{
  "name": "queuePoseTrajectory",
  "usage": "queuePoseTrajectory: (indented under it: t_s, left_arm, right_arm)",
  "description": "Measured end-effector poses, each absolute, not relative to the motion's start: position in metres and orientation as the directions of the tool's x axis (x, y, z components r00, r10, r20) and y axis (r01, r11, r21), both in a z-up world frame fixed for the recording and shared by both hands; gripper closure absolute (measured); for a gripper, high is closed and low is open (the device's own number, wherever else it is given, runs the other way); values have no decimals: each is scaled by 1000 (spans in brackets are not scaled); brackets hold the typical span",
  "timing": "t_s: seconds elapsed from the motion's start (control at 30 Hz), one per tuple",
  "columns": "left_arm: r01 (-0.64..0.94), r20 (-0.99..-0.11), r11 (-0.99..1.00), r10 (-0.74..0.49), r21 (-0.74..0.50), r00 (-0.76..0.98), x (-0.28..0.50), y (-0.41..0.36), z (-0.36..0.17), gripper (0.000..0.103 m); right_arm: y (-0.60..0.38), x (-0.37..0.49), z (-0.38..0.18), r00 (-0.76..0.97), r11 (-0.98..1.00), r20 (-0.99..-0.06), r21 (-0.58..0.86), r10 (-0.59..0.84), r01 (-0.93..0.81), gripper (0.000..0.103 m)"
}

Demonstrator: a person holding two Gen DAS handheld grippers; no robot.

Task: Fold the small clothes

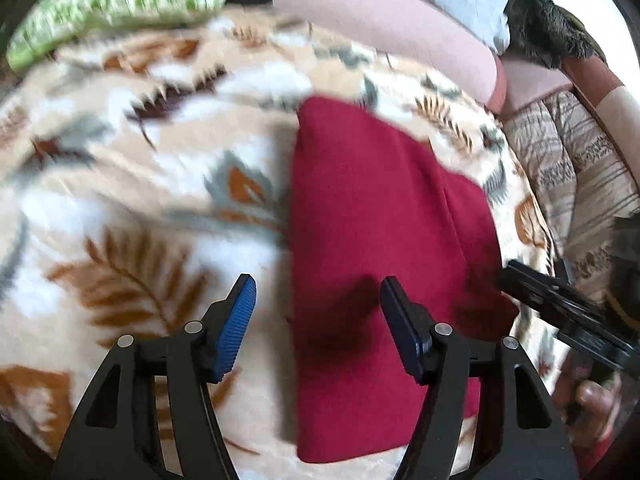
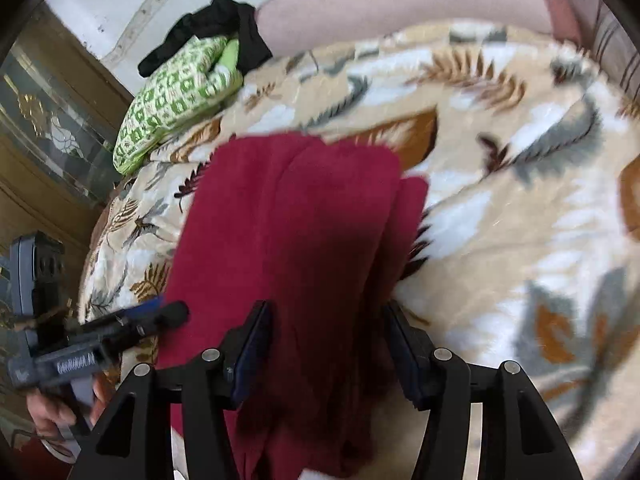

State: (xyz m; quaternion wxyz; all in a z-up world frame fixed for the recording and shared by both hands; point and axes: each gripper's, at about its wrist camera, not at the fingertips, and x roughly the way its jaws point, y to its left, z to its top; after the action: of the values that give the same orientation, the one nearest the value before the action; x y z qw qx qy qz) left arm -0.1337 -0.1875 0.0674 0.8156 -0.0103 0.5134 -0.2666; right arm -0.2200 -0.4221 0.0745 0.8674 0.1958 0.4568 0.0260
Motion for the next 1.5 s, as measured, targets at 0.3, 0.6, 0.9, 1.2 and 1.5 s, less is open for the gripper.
queuePoseTrajectory:
  t_s: [0.3,0.6,0.9,1.2,1.5]
  left_arm:
    - [444,-847,881,-357,-166,393,-117,-208,53,38]
    - [470,-837,877,-332,-103,436,-123,-221,51,38]
    - [452,-826,888,-321,-92,463,-136,-212,60,38]
    - [423,-772,906,-288,-28,567,-161,-191,86,38]
    - [389,-737,921,-285,-32,613,-179,-172,105,38]
  right_arm:
    - [-375,-195,83,598,960,-769,281,228,-4,61]
    - [-375,-194,63,547,970,-818,240,179,42,67]
    - [-338,-234,50,511,984,-846,178,148,9,66]
    - [-338,-258,91,591,983,-801,169,94,73,57]
    - [-333,-261,116,644,981,-764,153,41,120,54]
